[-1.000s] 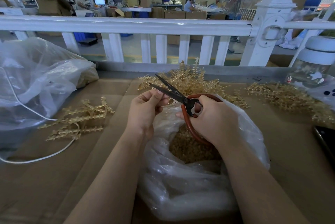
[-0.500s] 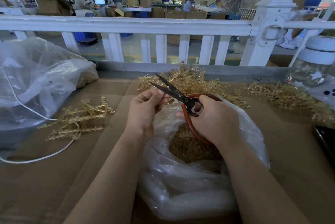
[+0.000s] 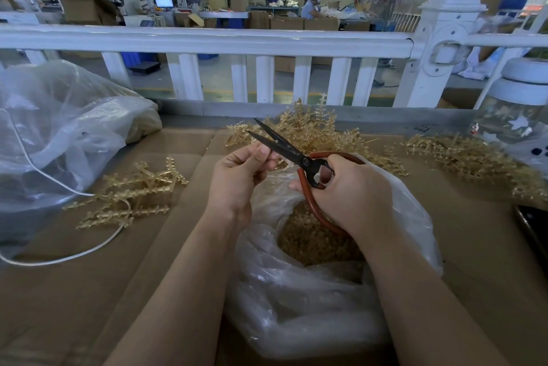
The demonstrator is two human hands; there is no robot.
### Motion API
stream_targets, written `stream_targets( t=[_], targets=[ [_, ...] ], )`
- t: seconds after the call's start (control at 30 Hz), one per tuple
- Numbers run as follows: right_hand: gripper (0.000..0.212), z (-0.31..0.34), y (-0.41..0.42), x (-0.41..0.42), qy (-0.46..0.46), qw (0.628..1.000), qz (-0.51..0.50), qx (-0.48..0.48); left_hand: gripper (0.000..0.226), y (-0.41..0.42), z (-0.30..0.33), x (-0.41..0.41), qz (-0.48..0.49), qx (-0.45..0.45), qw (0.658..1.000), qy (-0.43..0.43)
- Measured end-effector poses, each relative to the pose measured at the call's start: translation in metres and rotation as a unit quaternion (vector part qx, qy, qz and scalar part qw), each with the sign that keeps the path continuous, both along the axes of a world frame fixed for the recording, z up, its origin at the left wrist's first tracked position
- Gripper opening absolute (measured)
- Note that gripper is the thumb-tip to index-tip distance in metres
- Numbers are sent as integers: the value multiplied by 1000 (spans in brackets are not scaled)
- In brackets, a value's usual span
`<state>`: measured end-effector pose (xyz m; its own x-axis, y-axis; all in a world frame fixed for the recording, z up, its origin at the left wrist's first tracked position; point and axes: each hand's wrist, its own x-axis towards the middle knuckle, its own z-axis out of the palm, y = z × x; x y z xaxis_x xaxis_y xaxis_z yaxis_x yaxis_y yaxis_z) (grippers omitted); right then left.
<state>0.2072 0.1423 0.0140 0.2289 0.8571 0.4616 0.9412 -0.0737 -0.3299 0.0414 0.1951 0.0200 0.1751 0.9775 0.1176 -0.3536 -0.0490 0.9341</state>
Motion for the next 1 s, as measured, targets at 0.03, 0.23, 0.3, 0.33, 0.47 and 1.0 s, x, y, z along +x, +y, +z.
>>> stream_targets(
  t=[0.03,0.23,0.3,0.33,0.47,1.0],
  targets=[
    [50,0,0,0,2,1000,0,-2,15,0,0,0,0,-2,1000,-2],
    [50,0,1,0,7,1000,0,-4,15,0,0,-1,2,-6,1000,-6],
    [48,0,1,1,10,1000,2,-4,16,0,0,-1,1,-5,1000,-7],
    [48,0,2,1,13,1000,2,-6,17,0,0,-1,-1,-4,1000,-8],
    [54,-3,4,4,23,1000,4,-10,18,0,0,0,0,-7,1000,0],
    [34,-1,5,4,352,930,103,-7,7,1,-1,2,18,-112,993,32]
  ],
)
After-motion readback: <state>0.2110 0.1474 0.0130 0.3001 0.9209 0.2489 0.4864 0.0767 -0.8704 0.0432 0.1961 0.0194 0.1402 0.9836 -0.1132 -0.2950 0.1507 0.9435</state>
